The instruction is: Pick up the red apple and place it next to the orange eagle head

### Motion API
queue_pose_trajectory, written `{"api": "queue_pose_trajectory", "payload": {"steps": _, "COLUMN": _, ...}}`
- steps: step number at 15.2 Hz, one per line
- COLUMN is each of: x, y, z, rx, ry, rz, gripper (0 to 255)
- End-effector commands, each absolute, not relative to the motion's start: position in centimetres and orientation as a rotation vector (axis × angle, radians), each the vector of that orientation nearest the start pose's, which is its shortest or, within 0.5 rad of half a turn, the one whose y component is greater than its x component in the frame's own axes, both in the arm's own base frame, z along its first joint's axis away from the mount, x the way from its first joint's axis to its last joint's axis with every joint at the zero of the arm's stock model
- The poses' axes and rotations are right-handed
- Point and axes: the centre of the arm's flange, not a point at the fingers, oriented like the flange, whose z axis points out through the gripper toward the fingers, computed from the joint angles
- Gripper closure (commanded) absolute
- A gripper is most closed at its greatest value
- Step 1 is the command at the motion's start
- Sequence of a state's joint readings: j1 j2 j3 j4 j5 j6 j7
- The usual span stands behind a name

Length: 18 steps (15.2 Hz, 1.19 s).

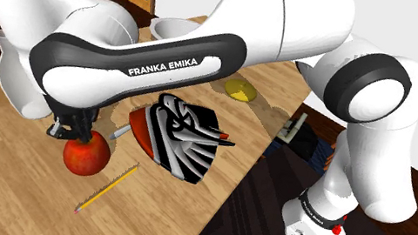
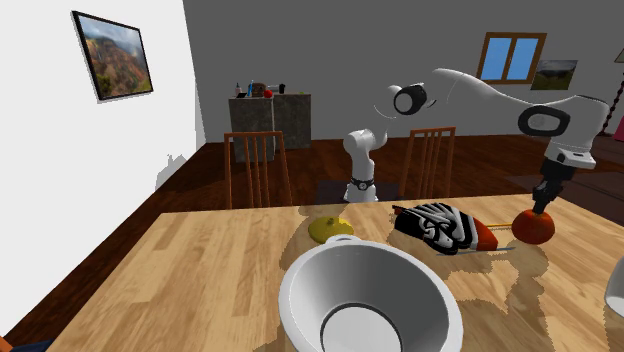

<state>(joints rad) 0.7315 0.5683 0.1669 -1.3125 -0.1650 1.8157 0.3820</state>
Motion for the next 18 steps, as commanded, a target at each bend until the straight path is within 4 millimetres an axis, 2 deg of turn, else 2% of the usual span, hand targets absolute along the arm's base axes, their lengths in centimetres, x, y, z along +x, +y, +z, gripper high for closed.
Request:
{"api": "queue_pose_trajectory", "payload": {"steps": 1, "x": 47.3, "y": 53.2, "z": 40.8, "rx": -3.115, "ry": -0.858, "rz": 0.008, "gripper": 255}}
{"api": "queue_pose_trajectory", "payload": {"steps": 3, "x": 47.3, "y": 53.2, "z": 40.8, "rx": -3.115, "ry": -0.858, "rz": 0.008, "gripper": 255}}
{"api": "queue_pose_trajectory", "payload": {"steps": 4, "x": 47.3, "y": 53.2, "z": 40.8, "rx": -3.115, "ry": -0.858, "rz": 0.008, "gripper": 0}}
{"api": "queue_pose_trajectory", "payload": {"steps": 9, "x": 47.3, "y": 53.2, "z": 40.8, "rx": -3.115, "ry": -0.858, "rz": 0.008, "gripper": 0}}
{"api": "queue_pose_trajectory", "payload": {"steps": 13, "x": 47.2, "y": 53.6, "z": 45.8, "rx": -3.115, "ry": -0.858, "rz": 0.008, "gripper": 0}}
{"api": "queue_pose_trajectory", "payload": {"steps": 18, "x": 47.2, "y": 53.6, "z": 45.8, "rx": -3.115, "ry": -0.858, "rz": 0.008, "gripper": 0}}
